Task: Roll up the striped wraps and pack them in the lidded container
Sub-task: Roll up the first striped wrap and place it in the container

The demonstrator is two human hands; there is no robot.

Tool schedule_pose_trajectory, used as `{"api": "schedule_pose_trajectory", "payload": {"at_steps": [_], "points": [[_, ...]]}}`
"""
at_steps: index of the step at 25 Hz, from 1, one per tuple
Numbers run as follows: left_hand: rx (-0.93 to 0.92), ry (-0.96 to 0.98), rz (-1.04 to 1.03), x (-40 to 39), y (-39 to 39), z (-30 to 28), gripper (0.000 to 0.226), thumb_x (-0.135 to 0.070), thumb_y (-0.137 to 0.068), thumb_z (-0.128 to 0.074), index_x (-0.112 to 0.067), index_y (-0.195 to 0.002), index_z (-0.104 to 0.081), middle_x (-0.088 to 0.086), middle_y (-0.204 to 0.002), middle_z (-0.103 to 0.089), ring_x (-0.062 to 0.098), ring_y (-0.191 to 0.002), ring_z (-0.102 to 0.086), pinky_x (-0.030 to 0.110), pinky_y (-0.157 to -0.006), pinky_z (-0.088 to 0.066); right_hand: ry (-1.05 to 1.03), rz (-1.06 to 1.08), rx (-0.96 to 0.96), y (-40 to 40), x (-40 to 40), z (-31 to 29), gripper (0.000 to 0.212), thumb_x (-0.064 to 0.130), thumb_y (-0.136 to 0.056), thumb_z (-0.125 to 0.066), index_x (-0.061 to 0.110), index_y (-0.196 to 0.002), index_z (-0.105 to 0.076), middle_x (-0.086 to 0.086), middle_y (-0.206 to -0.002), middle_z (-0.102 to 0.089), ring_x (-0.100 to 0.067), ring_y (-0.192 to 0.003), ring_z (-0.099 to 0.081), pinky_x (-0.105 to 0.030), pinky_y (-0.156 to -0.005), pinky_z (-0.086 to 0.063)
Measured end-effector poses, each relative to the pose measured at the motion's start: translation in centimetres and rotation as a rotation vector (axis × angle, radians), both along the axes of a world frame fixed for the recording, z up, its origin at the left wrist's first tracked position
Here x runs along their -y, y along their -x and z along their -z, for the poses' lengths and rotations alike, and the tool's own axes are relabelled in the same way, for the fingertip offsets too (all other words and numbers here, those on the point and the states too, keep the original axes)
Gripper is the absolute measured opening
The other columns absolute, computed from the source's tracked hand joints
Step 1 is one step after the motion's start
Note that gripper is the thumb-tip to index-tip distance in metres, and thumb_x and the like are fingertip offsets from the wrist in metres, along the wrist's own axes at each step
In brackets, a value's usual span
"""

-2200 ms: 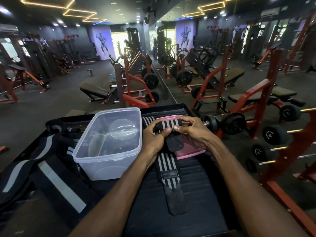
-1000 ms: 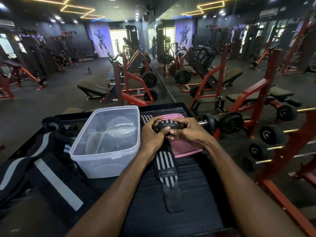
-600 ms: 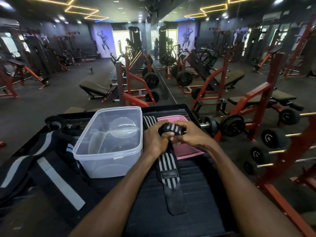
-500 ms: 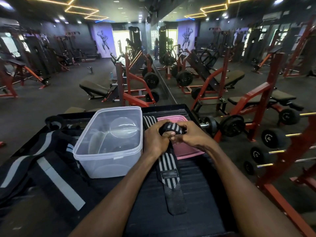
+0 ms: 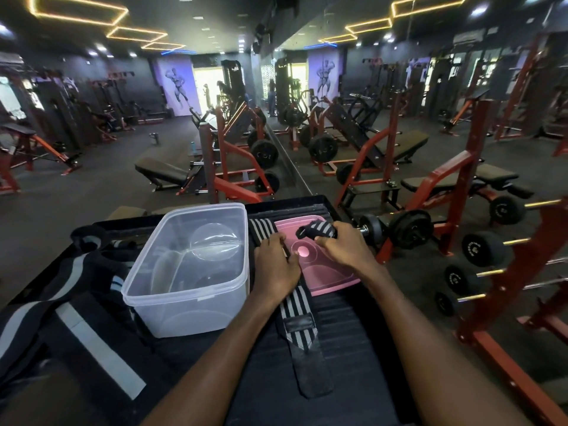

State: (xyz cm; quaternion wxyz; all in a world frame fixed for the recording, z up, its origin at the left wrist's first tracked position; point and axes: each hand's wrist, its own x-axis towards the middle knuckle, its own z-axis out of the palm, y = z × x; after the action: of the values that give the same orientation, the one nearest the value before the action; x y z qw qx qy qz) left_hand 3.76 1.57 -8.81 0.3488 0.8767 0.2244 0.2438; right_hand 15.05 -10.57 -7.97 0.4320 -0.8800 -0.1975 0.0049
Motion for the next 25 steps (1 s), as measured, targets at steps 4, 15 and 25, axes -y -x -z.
{"api": "schedule_pose_trajectory", "payload": {"at_steps": [4, 15, 25], "points": [[-0.154, -0.098, -0.010, 0.2, 0.6, 0.1, 0.056, -0.029, -0.090, -0.068, -0.013, -0.140, -0.047, 0.011, -0.142, -0.048, 0.032, -0.133, -0.040, 0.043, -0.111, -0.034, 0.276, -0.036, 0.043, -0.2, 0.2, 0.8, 0.025, 0.032, -0.079, -0.060, 0.014, -0.095, -0.067, -0.013, -0.096, -0.070, -0.034, -0.093, -0.065, -0.044, -0.084, -0.054], [0.066, -0.038, -0.026, 0.0, 0.6, 0.0, 0.033, 0.001, -0.085, -0.066, -0.016, -0.112, -0.060, 0.000, -0.115, -0.032, 0.018, -0.108, -0.049, 0.014, -0.096, -0.042, 0.319, -0.021, 0.111, -0.2, 0.6, 0.6, 0.064, 0.061, -0.070, -0.073, 0.016, -0.116, -0.066, -0.007, -0.114, -0.069, -0.030, -0.111, -0.062, -0.043, -0.098, -0.049], [0.482, 0.392, 0.023, 2.1, 1.2, -3.2, 0.028, 0.008, -0.078, -0.064, -0.020, -0.080, -0.062, 0.004, -0.094, -0.061, 0.007, -0.076, -0.060, 0.011, -0.070, -0.046, -0.311, -0.249, -0.504, 1.6, -0.7, -1.0, 0.027, 0.025, -0.095, -0.061, 0.001, -0.088, -0.069, -0.018, -0.076, -0.062, -0.024, -0.063, -0.059, -0.029, -0.057, -0.046]]}}
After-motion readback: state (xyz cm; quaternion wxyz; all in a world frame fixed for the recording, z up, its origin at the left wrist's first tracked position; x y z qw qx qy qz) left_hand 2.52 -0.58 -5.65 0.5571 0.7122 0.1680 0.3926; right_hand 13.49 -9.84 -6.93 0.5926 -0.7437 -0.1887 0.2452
